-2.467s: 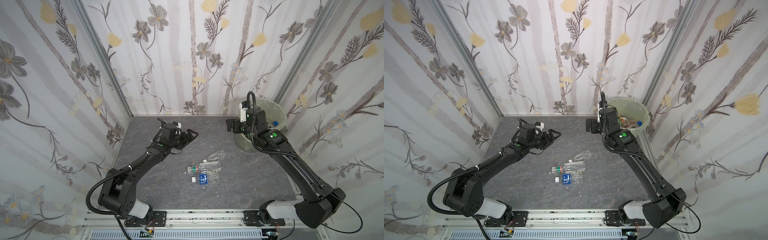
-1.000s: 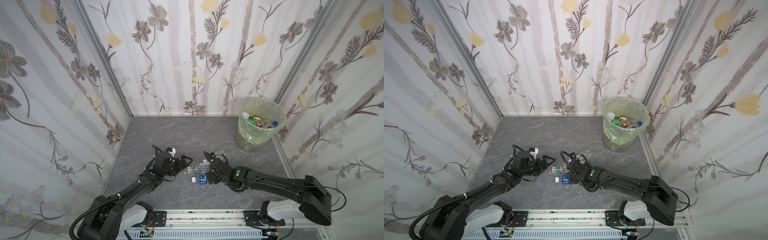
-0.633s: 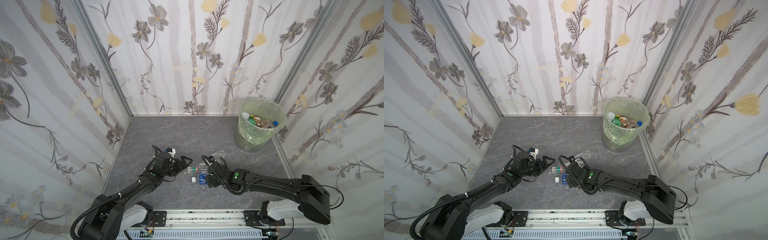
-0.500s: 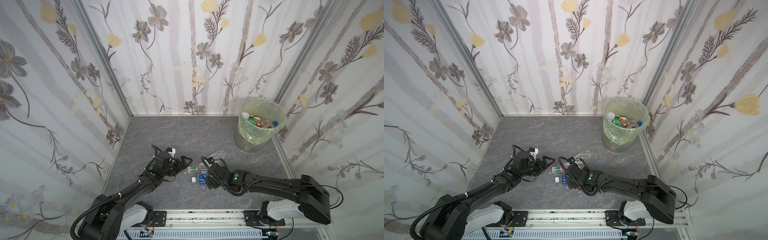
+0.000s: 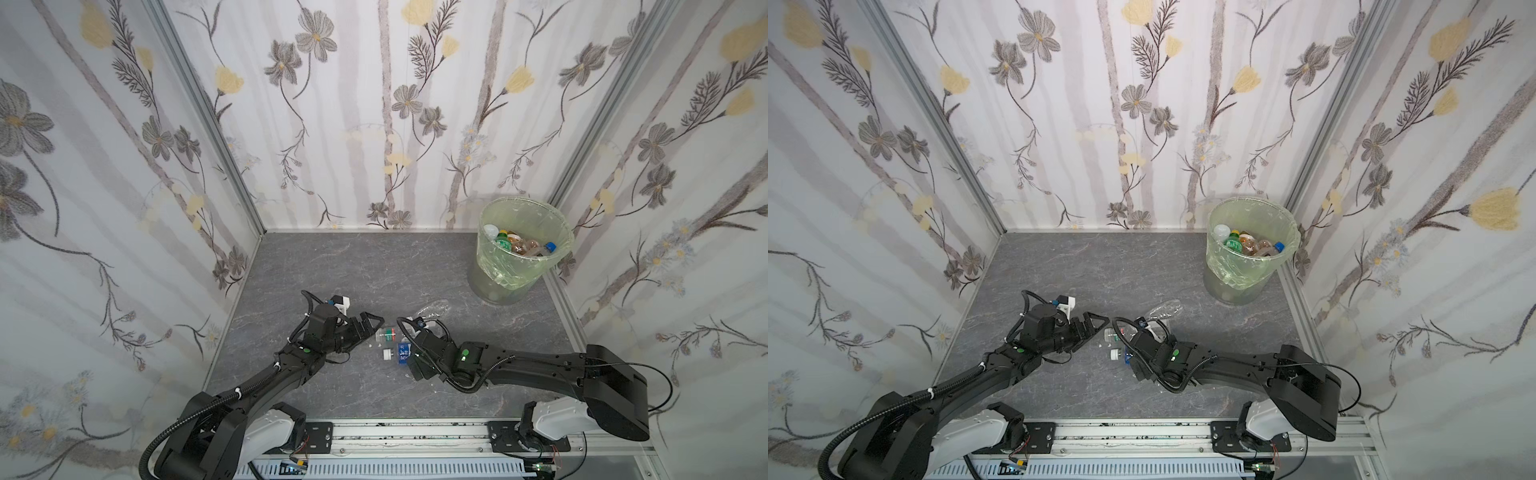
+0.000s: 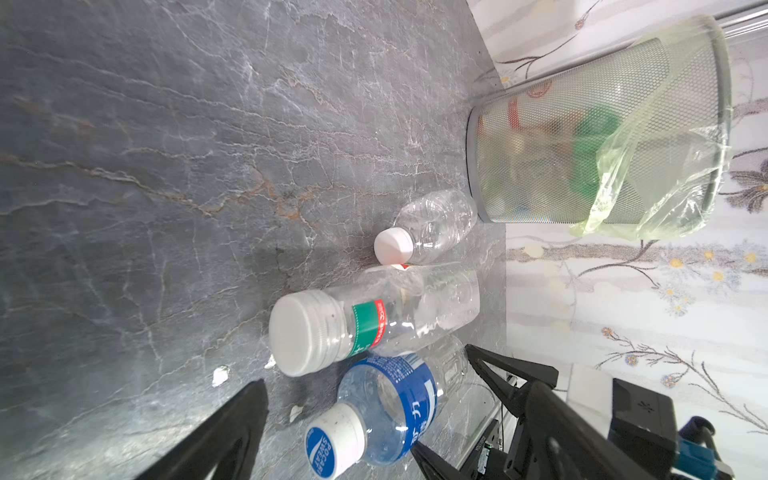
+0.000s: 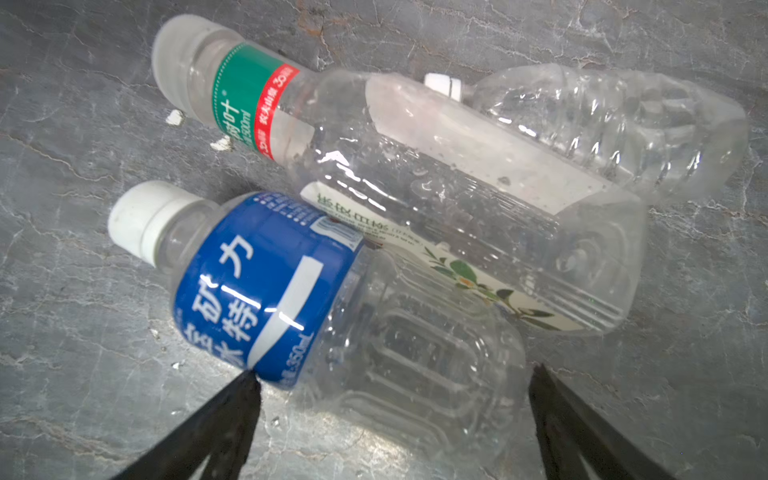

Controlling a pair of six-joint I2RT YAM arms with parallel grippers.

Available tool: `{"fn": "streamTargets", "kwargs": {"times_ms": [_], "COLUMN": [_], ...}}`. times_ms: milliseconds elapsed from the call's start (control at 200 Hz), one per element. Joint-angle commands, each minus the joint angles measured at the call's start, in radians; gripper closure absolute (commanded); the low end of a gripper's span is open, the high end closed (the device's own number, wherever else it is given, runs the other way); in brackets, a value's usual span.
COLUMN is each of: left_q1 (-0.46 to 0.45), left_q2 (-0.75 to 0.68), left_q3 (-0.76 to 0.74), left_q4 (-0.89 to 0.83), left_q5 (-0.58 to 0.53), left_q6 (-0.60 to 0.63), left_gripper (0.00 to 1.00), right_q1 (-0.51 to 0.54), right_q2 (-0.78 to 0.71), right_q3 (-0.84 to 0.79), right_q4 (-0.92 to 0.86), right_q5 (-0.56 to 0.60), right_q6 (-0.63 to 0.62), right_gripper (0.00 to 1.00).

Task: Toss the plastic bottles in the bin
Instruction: 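Lower the right gripper over the blue-labelled bottle nearest the robot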

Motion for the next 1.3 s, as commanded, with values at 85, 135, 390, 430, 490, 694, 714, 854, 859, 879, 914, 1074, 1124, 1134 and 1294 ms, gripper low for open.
{"fn": "streamTargets", "kwargs": {"times_ms": [85,135,390,430,490,694,714,854,859,879,914,1074,1124,1134,1294], "left_q1": [0.005,0.006,0.017,0.016,0.018,0.024,0.025,0.032,0.034,0.033,0.034,0.034,0.034,0.034,0.036], "left_q2": [-0.01,-0.01,-0.009,-0.009,-0.005,0.001,0.002,0.011,0.012,0.015,0.02,0.031,0.035,0.036,0.051], "left_q3": [-0.003,-0.002,-0.007,-0.008,-0.009,-0.007,-0.006,-0.004,-0.003,-0.003,0.0,0.009,0.011,0.011,0.006], "left_q4": [0.03,0.03,0.03,0.03,0.03,0.03,0.03,0.03,0.03,0.03,0.03,0.031,0.031,0.032,0.032], "left_q5": [0.009,0.01,0.017,0.018,0.02,0.022,0.023,0.021,0.022,0.02,0.022,0.023,0.023,0.023,0.034], "left_q6": [0.002,0.004,0.008,0.009,0.011,0.018,0.02,0.026,0.026,0.027,0.028,0.028,0.026,0.026,0.026], "left_gripper": [0.0,0.0,0.0,0.0,0.0,0.0,0.0,0.0,0.0,0.0,0.0,0.0,0.0,0.0,0.0], "right_q1": [-0.003,-0.003,-0.022,-0.028,-0.035,-0.059,-0.061,-0.079,-0.08,-0.081,-0.083,-0.095,-0.095,-0.095,-0.099], "right_q2": [0.051,0.058,0.079,0.081,0.083,0.084,0.085,0.087,0.087,0.088,0.089,0.094,0.095,0.095,0.117], "right_q3": [0.035,0.044,0.062,0.062,0.064,0.071,0.072,0.076,0.076,0.077,0.077,0.083,0.085,0.086,0.098], "right_q4": [0.024,0.019,0.012,0.012,0.012,0.021,0.021,0.031,0.031,0.033,0.038,0.059,0.069,0.07,0.093], "right_q5": [0.053,0.058,0.069,0.07,0.071,0.068,0.068,0.059,0.06,0.056,0.052,0.024,0.012,0.009,-0.015], "right_q6": [0.005,0.003,-0.001,-0.001,-0.001,-0.013,-0.015,-0.026,-0.026,-0.028,-0.029,-0.031,-0.031,-0.031,-0.023], "right_gripper": [0.0,0.0,0.0,0.0,0.0,0.0,0.0,0.0,0.0,0.0,0.0,0.0,0.0,0.0,0.0]}}
